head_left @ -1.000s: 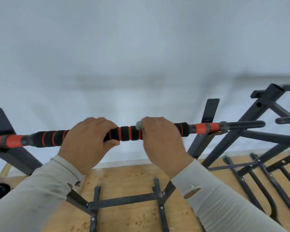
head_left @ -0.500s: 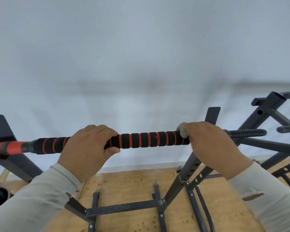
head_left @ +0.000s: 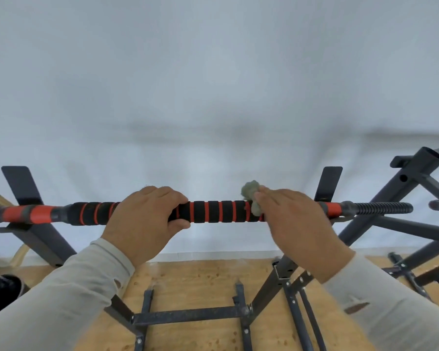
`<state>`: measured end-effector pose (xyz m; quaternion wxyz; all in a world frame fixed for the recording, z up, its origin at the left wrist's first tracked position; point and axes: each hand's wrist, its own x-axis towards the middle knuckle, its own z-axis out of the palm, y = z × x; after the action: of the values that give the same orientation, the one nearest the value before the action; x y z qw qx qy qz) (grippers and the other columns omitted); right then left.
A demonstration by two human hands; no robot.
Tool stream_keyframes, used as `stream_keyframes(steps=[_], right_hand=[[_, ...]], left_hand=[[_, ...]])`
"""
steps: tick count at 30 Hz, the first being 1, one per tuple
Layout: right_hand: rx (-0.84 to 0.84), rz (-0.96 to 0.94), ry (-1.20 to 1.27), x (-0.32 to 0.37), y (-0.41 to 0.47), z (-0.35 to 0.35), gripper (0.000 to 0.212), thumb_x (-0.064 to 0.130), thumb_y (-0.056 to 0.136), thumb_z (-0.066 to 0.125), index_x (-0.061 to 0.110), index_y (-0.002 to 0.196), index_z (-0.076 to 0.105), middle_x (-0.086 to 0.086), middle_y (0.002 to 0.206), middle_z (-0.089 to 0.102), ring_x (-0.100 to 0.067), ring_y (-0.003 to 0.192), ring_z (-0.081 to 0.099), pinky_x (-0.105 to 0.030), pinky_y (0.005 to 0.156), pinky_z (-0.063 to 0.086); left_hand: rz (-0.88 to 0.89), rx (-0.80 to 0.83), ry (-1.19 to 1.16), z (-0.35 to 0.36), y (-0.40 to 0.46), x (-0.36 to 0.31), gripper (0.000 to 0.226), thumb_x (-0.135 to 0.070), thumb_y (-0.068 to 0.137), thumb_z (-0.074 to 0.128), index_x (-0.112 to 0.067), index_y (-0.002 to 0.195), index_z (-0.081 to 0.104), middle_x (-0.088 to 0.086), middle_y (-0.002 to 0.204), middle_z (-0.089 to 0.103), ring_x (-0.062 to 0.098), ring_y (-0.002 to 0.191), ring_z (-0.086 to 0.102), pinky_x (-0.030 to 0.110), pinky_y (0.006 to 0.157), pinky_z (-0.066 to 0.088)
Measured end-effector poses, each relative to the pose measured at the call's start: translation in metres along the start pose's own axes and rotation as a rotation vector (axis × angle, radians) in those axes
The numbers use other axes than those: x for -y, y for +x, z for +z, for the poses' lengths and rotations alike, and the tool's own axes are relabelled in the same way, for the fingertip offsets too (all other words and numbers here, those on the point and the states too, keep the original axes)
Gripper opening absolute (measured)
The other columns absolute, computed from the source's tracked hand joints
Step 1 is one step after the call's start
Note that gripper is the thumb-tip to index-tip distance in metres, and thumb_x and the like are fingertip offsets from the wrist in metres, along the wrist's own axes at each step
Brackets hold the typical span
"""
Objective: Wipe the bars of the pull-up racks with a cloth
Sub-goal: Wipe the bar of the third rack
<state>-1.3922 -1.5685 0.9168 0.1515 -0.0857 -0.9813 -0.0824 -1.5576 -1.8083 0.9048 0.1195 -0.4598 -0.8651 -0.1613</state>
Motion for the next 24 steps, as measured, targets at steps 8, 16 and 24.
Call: stream_keyframes(steps=[8,16,24], right_hand=[[-0.133,0.111,0.188,0.043,0.000,0.008,0.026,0.012,0.090,0.068,0.016,0.115,0.070,-0.003,0.113,0.076,-0.019,0.110,0.070,-0.037,0.099,0.054],[-0.072,-0.147,0.268,0.055,-0.008,0.013,0.054,0.046,0.103,0.048,0.018,0.149,0.049,0.002,0.154,0.050,-0.018,0.146,0.039,-0.040,0.120,0.031],[-0.071,0.042,0.430,0.022,0.017,-0.004,0.047,0.043,0.099,0.053,0.022,0.141,0.056,0.007,0.122,0.059,-0.016,0.108,0.050,-0.039,0.099,0.046]], left_hand=[[0.000,-0.019,0.022,0.004,-0.001,0.000,0.027,-0.047,0.083,0.071,-0.032,0.105,0.066,-0.019,0.089,0.064,0.010,0.077,0.052,0.027,0.071,0.041],[-0.019,-0.033,0.035,0.007,-0.003,0.001,0.031,-0.046,0.082,0.075,-0.031,0.108,0.067,-0.017,0.094,0.067,0.013,0.082,0.058,0.028,0.072,0.043],[-0.022,-0.034,0.035,0.005,-0.003,-0.002,0.030,-0.047,0.083,0.074,-0.032,0.108,0.066,-0.019,0.094,0.065,0.013,0.082,0.057,0.029,0.075,0.045]])
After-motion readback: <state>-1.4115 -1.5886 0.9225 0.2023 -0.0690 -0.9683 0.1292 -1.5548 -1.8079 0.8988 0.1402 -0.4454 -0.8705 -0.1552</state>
